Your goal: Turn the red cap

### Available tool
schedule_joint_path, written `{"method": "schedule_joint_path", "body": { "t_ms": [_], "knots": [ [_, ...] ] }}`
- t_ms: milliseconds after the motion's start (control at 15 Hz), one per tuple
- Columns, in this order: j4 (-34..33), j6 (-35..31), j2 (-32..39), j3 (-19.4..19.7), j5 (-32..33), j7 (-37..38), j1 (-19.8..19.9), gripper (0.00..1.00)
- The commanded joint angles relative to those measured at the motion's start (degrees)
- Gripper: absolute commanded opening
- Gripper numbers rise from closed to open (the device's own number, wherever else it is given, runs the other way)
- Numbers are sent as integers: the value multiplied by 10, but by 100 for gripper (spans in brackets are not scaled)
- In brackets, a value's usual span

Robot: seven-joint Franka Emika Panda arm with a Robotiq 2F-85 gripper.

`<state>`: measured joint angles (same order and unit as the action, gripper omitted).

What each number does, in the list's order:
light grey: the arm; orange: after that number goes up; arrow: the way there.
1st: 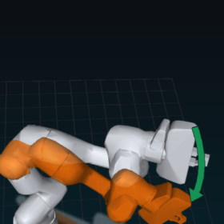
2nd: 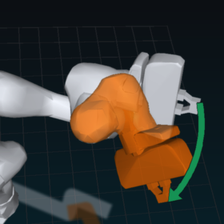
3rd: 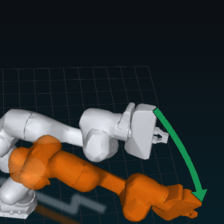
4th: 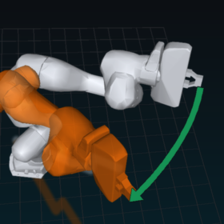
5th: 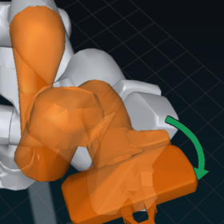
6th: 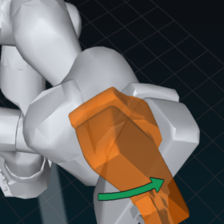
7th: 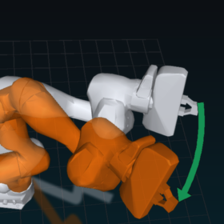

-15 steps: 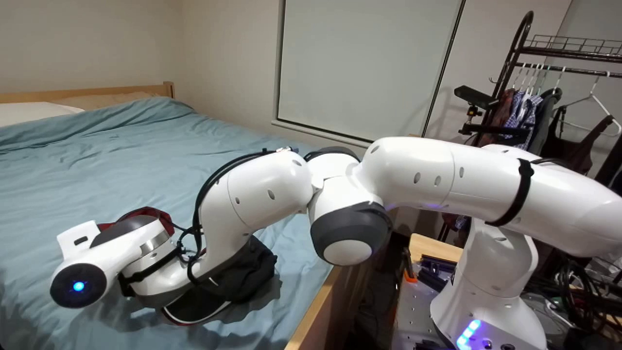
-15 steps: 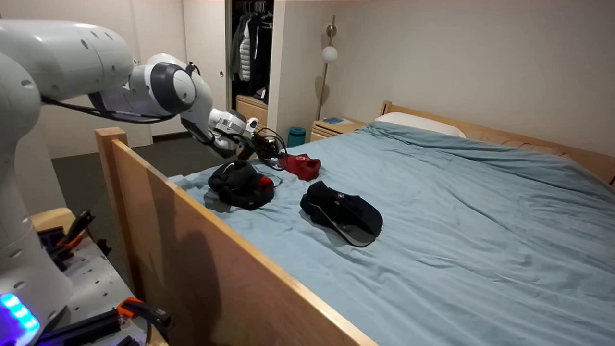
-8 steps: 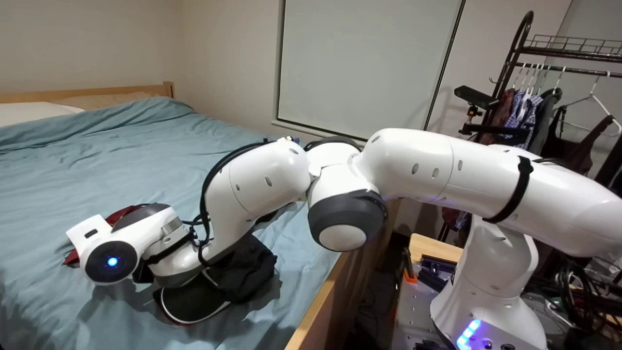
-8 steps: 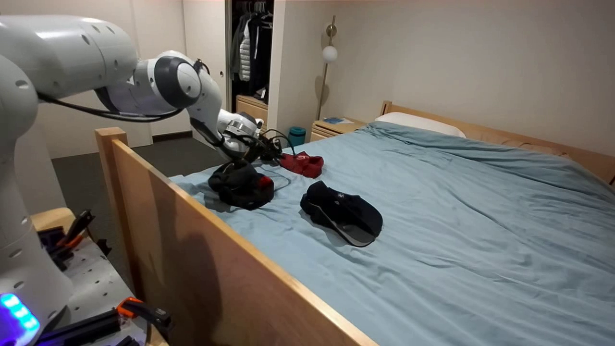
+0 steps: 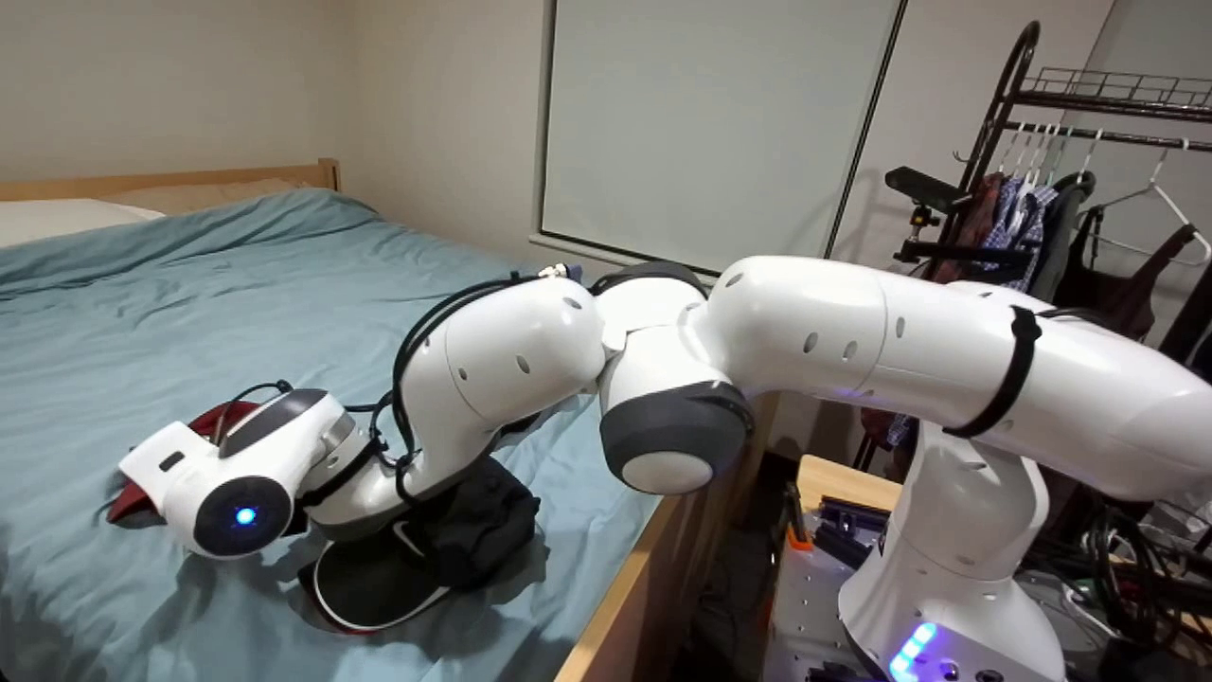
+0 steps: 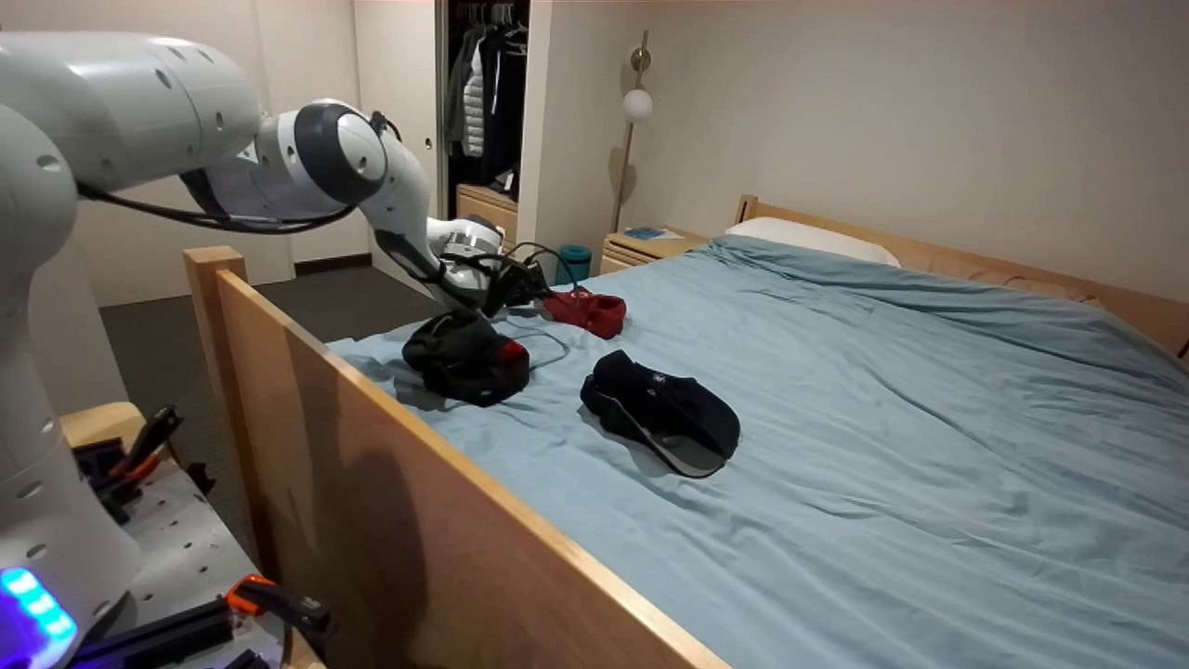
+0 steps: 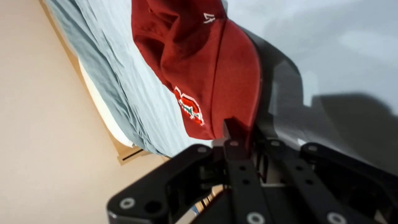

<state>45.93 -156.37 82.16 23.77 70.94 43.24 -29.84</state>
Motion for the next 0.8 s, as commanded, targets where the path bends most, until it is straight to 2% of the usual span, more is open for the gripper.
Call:
{"method": "schedule_joint_path", "body": {
  "t_ms": [0,133,267,467,667,733],
  "knots": [
    [8,-98,7,40,68,13,-2,6],
    [21,-161,0,68,104,31,-2,6],
    [14,-238,-2,114,153,91,-3,6],
    [-69,-350,28,173,222,175,25,5],
    [-145,-446,51,164,236,158,76,5],
    [-144,-470,43,134,242,129,93,5]
  ]
}}
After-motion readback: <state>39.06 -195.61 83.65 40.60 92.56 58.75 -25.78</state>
